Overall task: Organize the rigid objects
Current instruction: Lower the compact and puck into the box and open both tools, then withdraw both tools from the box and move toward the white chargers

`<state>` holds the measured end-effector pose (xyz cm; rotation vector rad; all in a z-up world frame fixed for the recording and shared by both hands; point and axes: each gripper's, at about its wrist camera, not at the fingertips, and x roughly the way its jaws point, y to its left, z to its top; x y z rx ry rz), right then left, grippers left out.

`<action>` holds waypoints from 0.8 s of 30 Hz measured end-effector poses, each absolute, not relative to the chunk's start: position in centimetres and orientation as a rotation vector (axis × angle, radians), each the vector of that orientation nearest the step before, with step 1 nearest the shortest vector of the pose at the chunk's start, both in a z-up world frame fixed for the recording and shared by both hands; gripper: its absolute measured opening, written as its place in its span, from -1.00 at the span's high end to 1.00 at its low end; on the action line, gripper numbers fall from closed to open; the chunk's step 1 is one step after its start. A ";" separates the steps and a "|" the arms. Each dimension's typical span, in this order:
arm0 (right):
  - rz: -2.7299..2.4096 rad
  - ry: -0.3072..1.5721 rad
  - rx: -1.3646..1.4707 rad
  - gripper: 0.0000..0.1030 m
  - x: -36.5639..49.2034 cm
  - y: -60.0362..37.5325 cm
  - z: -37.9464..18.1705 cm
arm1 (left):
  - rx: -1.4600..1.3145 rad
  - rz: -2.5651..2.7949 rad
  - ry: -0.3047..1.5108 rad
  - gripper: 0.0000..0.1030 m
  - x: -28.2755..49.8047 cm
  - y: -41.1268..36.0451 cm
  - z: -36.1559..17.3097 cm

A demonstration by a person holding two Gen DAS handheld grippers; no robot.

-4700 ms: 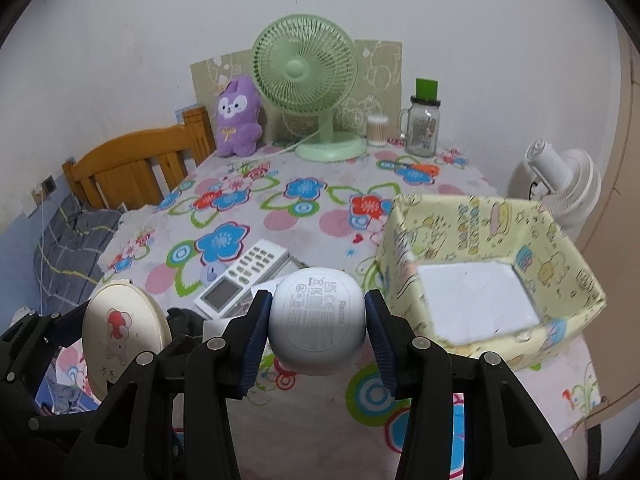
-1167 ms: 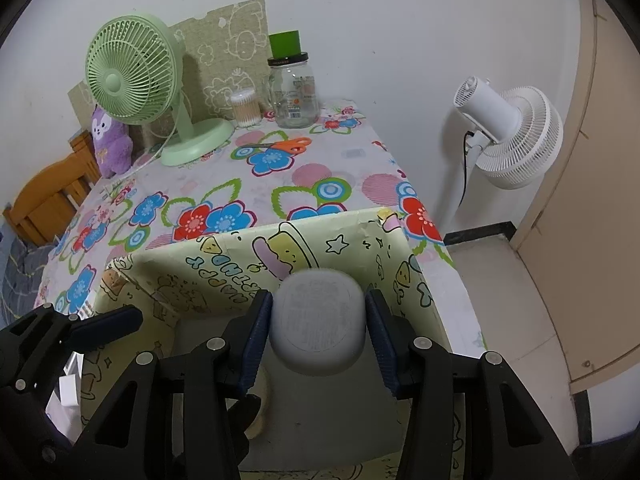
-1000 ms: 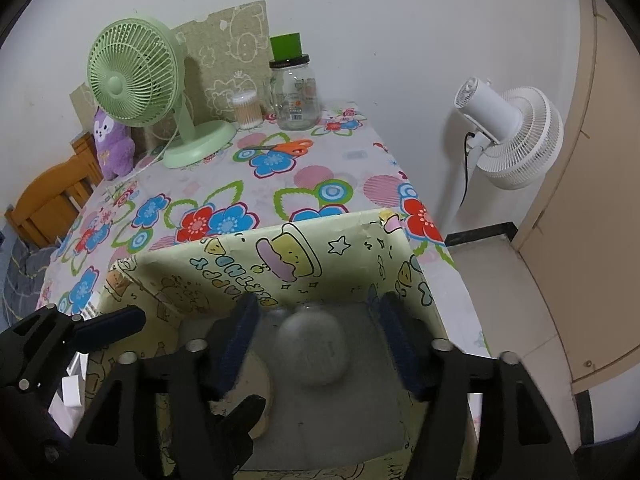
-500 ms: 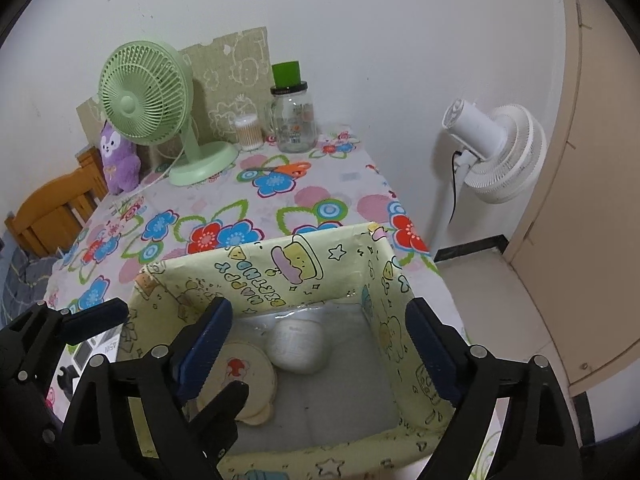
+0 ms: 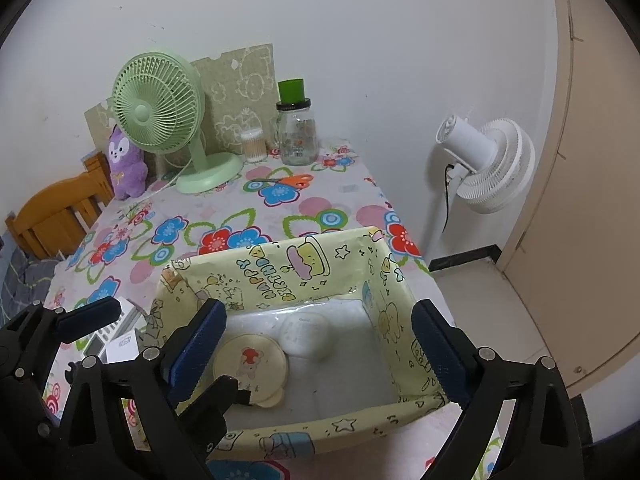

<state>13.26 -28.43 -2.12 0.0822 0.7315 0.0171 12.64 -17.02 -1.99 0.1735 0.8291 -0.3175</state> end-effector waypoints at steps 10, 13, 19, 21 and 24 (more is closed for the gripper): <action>0.018 0.711 0.066 -0.86 11.7 -27.3 -1.2 | 0.162 -0.311 0.800 -0.97 11.3 -15.7 -1.2; 0.042 0.694 0.061 -0.86 11.1 -26.6 -0.9 | 0.164 -0.307 0.789 -0.97 10.7 -15.3 -1.0; 0.044 0.676 0.056 -0.86 9.9 -25.6 -0.3 | 0.161 -0.300 0.772 -0.97 9.6 -14.3 -0.7; 0.041 0.672 0.055 -0.86 9.5 -25.3 -0.2 | 0.160 -0.297 0.767 -0.97 9.3 -14.0 -0.6; 0.047 0.665 0.053 -0.86 9.0 -24.7 0.0 | 0.155 -0.294 0.757 -0.99 8.7 -13.3 -0.4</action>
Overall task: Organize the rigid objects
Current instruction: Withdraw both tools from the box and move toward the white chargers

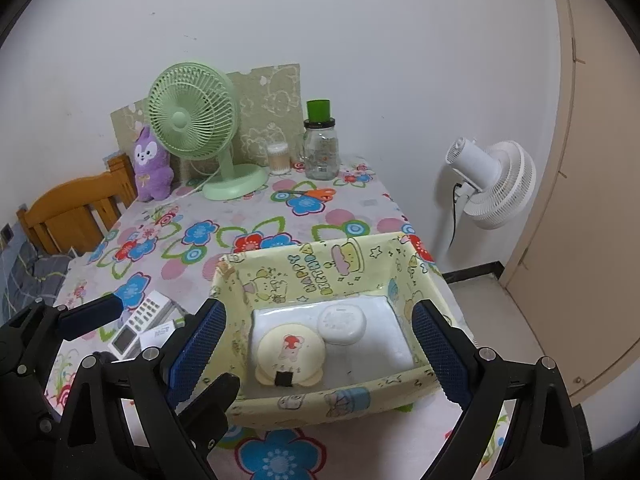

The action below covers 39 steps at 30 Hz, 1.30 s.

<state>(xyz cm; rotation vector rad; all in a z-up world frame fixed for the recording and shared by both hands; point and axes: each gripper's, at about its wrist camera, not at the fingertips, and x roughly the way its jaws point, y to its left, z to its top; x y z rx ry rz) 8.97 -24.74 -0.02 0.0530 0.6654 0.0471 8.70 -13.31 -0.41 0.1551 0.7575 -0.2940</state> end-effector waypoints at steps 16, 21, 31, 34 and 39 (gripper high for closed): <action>0.079 0.642 0.034 -0.86 6.6 -21.8 0.6 | 0.128 -0.267 0.727 -0.99 6.0 -10.1 0.0; 0.088 0.645 0.034 -0.86 5.9 -20.8 0.3 | 0.133 -0.249 0.723 -0.99 5.3 -9.1 -0.3; 0.115 0.659 -0.001 -0.86 5.3 -18.5 0.0 | 0.130 -0.217 0.730 -0.99 4.5 -7.0 -0.9; 0.132 0.658 -0.002 -0.86 5.1 -17.7 0.0 | 0.110 -0.213 0.734 -0.99 4.3 -6.2 -1.0; 0.162 0.654 -0.008 -0.86 4.9 -16.3 -0.3 | 0.081 -0.182 0.746 -0.99 4.3 -4.6 -1.5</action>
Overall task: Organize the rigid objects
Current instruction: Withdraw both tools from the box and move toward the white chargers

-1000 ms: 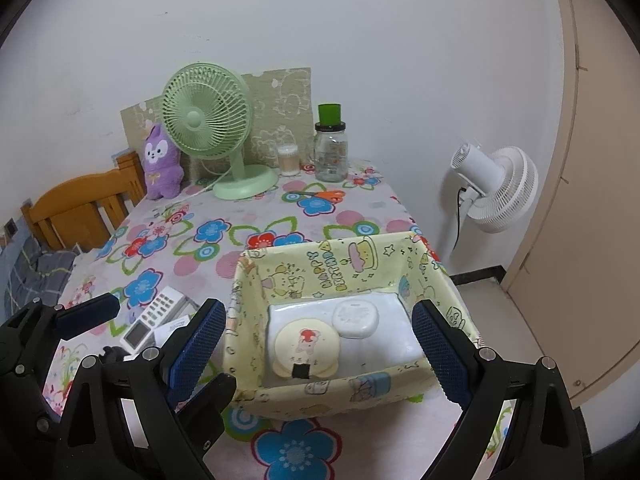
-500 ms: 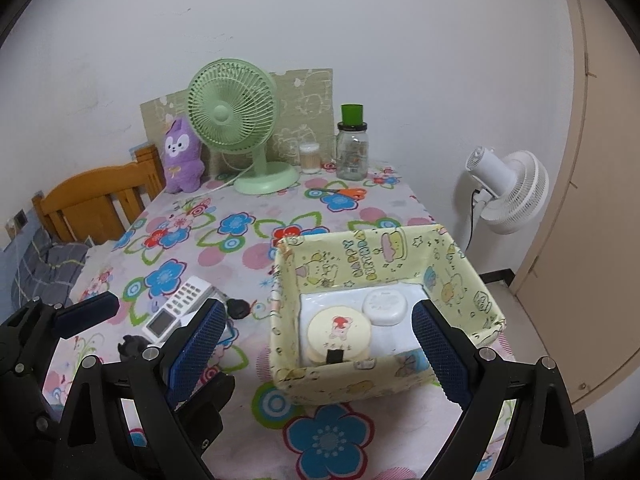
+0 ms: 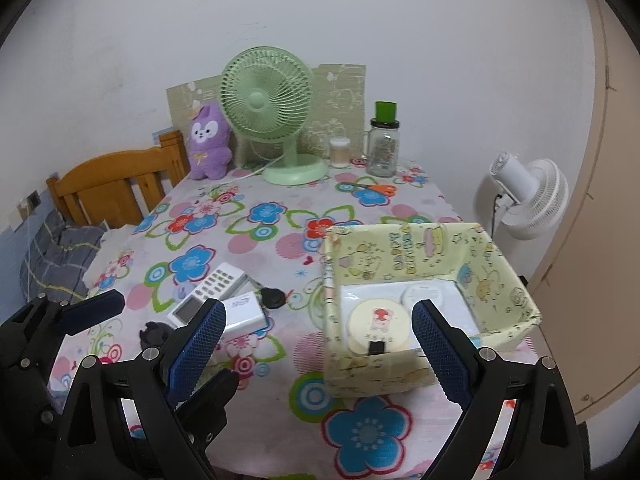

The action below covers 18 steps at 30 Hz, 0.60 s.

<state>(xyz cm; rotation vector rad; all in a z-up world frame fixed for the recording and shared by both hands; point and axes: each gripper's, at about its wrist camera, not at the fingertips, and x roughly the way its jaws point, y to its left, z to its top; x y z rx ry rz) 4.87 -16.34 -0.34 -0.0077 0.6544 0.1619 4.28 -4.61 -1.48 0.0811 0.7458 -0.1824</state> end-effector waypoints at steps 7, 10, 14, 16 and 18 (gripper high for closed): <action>0.196 0.648 -0.011 -0.86 5.0 -14.2 -1.0 | 0.076 -0.157 0.728 -0.99 3.8 -2.8 -2.2; 0.200 0.643 -0.020 -0.86 5.1 -13.2 -1.5 | 0.087 -0.138 0.725 -0.99 3.9 -2.0 -2.8; 0.217 0.640 -0.018 -0.86 5.2 -11.9 -2.2 | 0.081 -0.133 0.722 -0.99 3.9 -1.0 -3.5; 0.226 0.643 -0.020 -0.86 5.4 -11.4 -2.6 | 0.080 -0.129 0.725 -0.99 4.0 -0.5 -4.0; 0.232 0.652 -0.027 -0.86 5.6 -10.7 -3.1 | 0.081 -0.126 0.733 -0.99 4.2 -0.1 -4.5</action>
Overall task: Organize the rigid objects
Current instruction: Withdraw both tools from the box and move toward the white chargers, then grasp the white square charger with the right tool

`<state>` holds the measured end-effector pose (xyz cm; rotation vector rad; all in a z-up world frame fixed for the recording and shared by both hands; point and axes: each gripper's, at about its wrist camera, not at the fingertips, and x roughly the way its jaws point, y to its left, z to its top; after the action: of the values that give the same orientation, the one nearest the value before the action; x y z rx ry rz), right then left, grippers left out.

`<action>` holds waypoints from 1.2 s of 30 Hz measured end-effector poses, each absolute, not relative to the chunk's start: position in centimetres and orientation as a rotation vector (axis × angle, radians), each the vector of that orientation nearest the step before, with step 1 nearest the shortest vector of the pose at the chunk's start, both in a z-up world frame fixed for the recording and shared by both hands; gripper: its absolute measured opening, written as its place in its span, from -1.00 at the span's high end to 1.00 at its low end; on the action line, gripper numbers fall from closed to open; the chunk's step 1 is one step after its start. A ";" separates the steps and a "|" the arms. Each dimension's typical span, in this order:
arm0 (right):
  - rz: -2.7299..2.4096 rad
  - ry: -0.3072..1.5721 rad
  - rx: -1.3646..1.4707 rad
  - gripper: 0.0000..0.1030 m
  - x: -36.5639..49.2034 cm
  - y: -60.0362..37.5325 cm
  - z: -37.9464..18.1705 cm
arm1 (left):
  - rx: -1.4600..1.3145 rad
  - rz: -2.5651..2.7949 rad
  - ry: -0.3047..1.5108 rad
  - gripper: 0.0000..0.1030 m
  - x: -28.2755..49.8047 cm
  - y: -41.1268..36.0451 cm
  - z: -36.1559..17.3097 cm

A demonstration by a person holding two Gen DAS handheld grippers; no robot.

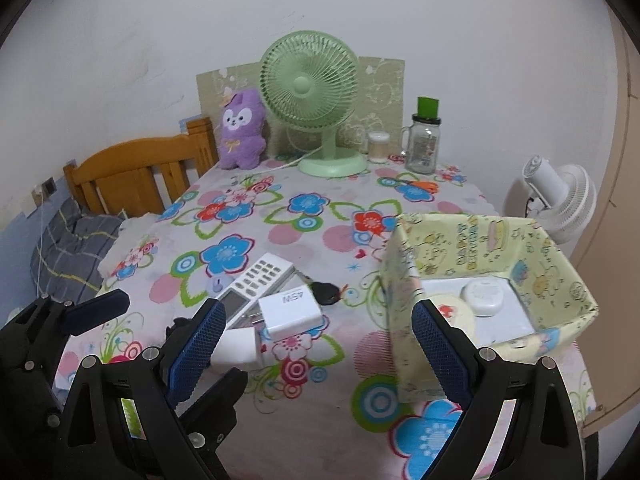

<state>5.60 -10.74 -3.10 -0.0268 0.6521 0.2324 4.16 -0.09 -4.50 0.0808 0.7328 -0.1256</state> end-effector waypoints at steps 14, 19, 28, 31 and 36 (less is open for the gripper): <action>0.268 0.700 -0.068 -0.86 6.3 -7.5 -5.8 | 0.017 -0.097 0.796 -0.99 4.8 3.3 -7.7; 0.280 0.726 -0.082 -0.86 6.8 -6.6 -6.9 | 0.006 -0.083 0.829 -0.99 5.2 4.2 -9.0; 0.286 0.790 -0.087 -0.86 8.1 -5.7 -9.0 | -0.008 -0.067 0.884 -0.99 6.2 4.9 -10.9; 0.288 0.805 -0.087 -0.86 8.5 -5.5 -9.4 | -0.011 -0.064 0.898 -0.99 6.6 5.0 -11.3; 0.291 0.843 -0.082 -0.86 9.4 -5.3 -10.4 | -0.010 -0.067 0.926 -0.99 7.4 5.1 -12.2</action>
<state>9.42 -5.33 -10.39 -0.0817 0.8431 0.2908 7.41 5.06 -12.22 -0.0100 0.9259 -0.0674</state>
